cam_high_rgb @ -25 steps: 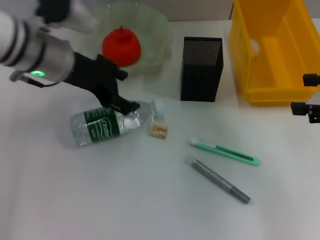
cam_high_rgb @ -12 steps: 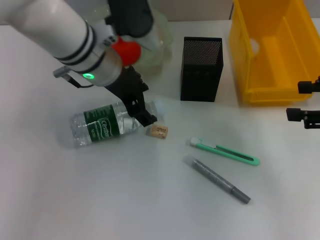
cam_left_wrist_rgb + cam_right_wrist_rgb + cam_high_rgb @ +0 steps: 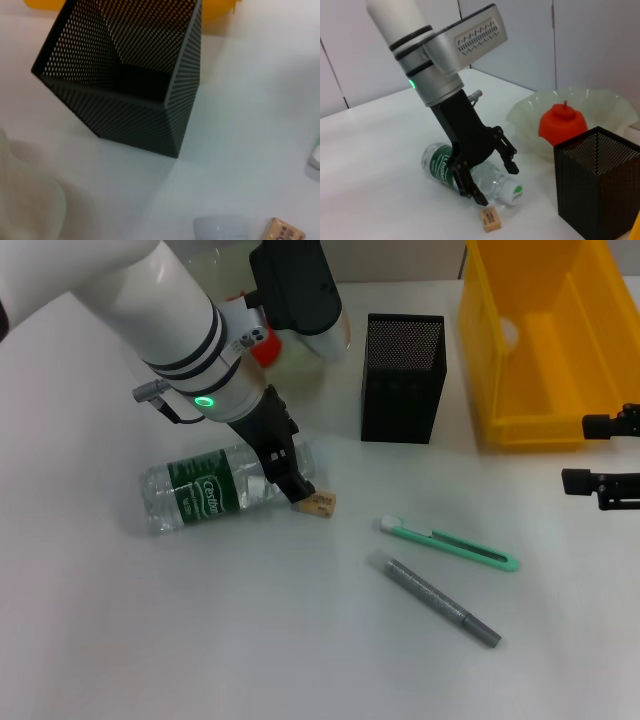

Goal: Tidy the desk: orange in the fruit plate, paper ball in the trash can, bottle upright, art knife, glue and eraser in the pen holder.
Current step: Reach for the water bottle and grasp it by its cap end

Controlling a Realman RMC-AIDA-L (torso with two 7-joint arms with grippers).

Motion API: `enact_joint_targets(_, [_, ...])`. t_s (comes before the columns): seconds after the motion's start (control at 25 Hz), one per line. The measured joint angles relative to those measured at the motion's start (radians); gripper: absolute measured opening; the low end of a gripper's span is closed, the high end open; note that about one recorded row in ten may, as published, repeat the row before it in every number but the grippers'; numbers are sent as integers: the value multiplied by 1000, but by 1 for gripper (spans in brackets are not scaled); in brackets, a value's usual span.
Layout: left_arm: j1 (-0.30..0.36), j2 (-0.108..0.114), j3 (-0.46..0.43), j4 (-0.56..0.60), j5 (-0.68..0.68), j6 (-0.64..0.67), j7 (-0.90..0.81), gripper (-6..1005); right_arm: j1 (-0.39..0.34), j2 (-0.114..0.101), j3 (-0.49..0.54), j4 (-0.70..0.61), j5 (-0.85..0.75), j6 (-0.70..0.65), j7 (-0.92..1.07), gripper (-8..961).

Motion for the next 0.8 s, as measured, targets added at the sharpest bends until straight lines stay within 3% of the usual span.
enact_joint_targets(0.6, [-17, 0, 55, -26, -40, -15, -4, 755, 1, -1, 3, 49, 0, 10, -23, 768])
enact_joint_targets(0.8, [-15, 0, 84, -26, -45, -38, -11, 535, 1, -1, 4, 52, 1, 10, -23, 768])
